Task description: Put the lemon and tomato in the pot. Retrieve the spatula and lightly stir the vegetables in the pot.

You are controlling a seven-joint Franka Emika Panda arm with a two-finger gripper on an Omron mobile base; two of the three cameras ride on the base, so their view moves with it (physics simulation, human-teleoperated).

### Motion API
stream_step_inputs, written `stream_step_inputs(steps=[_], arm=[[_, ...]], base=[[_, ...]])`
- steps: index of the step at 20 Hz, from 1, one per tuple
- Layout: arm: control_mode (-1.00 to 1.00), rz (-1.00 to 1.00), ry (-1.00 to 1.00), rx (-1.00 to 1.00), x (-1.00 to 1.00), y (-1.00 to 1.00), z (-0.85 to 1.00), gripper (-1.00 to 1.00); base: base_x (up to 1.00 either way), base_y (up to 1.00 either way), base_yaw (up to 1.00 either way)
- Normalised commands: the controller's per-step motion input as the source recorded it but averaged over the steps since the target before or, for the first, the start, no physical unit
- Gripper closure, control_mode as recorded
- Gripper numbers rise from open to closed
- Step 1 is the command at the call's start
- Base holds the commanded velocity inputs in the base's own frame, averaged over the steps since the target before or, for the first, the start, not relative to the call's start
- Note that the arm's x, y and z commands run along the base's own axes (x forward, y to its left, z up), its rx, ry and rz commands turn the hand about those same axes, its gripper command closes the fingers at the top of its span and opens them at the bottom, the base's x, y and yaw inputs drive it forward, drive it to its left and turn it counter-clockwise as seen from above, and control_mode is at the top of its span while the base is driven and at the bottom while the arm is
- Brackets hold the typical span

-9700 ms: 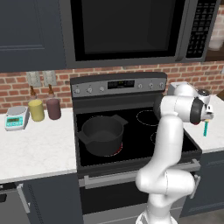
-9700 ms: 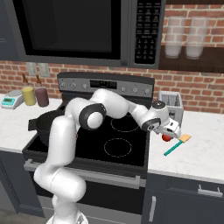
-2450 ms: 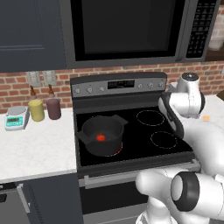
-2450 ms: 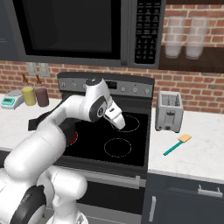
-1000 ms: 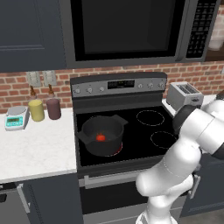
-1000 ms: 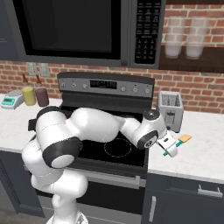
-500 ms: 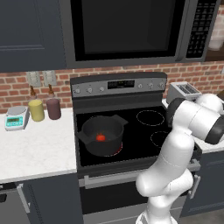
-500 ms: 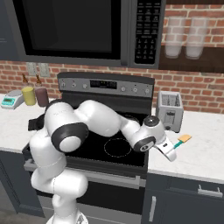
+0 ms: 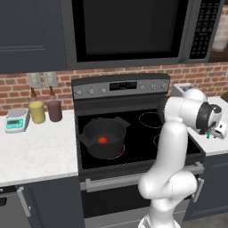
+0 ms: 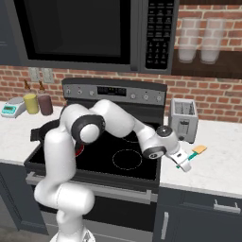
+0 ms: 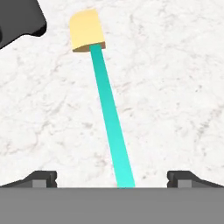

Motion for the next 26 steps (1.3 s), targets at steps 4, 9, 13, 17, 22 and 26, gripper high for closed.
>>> stream_step_inputs(steps=[4,9,13,17,22,26], arm=[[-1.00,0.00,0.00,0.00,0.17,-0.31,-0.36,-1.00],[-1.00,0.01,0.00,0.00,0.13,-0.27,-0.33,-1.00],[-1.00,0.04,0.00,0.00,0.19,-0.05,-0.35,-1.00],[-1.00,0.08,0.03,0.00,0.13,0.03,-0.38,-1.00],[-1.00,0.12,0.06,0.00,0.03,0.31,-0.41,-1.00],[-1.00,0.13,0.06,0.00,0.00,0.46,-0.40,-1.00]], base=[[0.00,0.00,0.00],[0.00,0.00,0.00],[0.00,0.00,0.00],[0.00,0.00,0.00],[0.00,0.00,0.00],[0.00,0.00,0.00]])
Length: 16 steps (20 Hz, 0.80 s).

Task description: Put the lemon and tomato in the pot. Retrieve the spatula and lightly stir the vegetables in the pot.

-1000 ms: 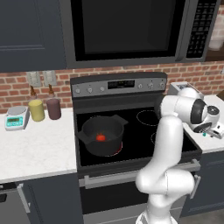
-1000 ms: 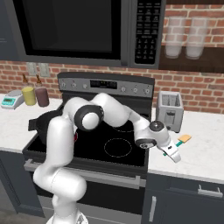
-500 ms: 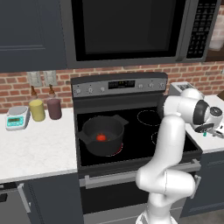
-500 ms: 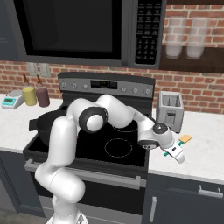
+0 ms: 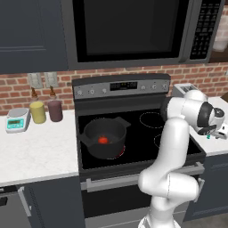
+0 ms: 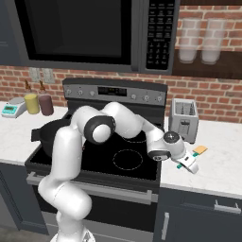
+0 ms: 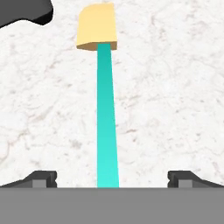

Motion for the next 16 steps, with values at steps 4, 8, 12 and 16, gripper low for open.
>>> stream_step_inputs(steps=[4,8,12,16], arm=[[-1.00,0.10,0.08,0.00,-0.01,0.36,-0.46,-1.00],[-1.00,0.05,0.05,0.00,-0.32,0.46,-0.58,1.00],[-1.00,0.01,0.08,0.02,-0.33,0.41,-0.70,1.00],[-1.00,0.00,0.09,0.05,-0.29,0.20,-0.74,1.00]], base=[[0.00,0.00,0.00],[0.00,0.00,0.00],[0.00,0.00,0.00],[0.00,0.00,0.00]])
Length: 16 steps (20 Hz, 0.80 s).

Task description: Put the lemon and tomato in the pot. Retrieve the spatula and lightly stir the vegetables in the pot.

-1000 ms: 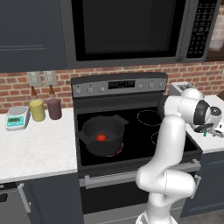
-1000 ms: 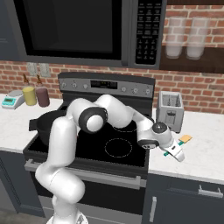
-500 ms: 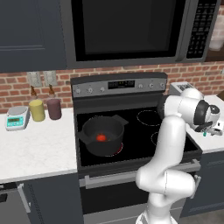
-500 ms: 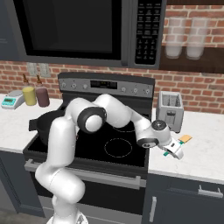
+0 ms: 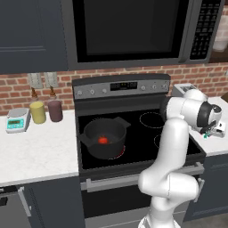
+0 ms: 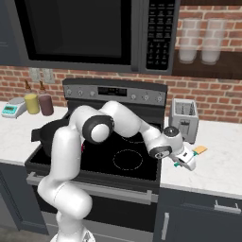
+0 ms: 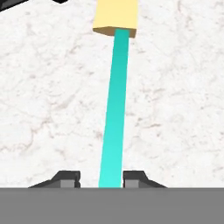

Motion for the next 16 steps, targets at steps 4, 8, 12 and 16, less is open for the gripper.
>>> stream_step_inputs(steps=[4,8,12,16], arm=[[-1.00,0.00,0.10,0.07,-0.15,0.07,-0.69,1.00],[-1.00,0.00,0.05,0.06,-0.22,0.05,-0.40,1.00],[-1.00,0.00,-0.01,0.06,-0.55,0.03,0.08,1.00],[-1.00,0.00,-0.12,0.04,-0.95,0.08,0.45,1.00]], base=[[0.00,0.00,0.00],[0.00,0.00,0.00],[0.00,0.00,0.00],[0.00,0.00,0.00]])
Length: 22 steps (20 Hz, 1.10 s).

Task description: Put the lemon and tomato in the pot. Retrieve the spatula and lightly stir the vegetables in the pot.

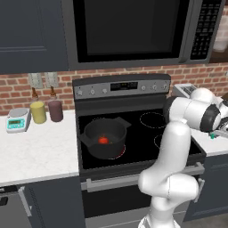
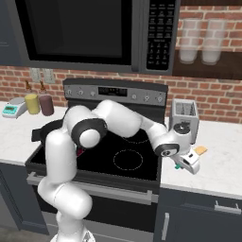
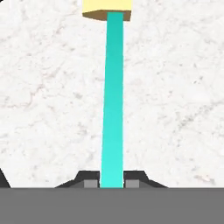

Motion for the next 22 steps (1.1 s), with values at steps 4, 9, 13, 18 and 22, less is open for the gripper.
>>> stream_step_inputs(steps=[4,9,13,18,22], arm=[[-1.00,0.00,-0.18,0.01,-0.89,0.20,0.71,1.00],[-1.00,0.00,-0.16,0.00,-0.63,0.43,1.00,1.00],[-1.00,0.00,-0.04,0.05,-0.59,0.64,1.00,1.00],[-1.00,0.00,0.00,0.07,-0.63,0.89,1.00,1.00],[-1.00,0.00,0.00,0.11,-0.67,1.00,1.00,1.00]], base=[[0.00,0.00,0.00],[0.00,0.00,0.00],[0.00,0.00,0.00],[0.00,0.00,0.00],[0.00,0.00,0.00]])
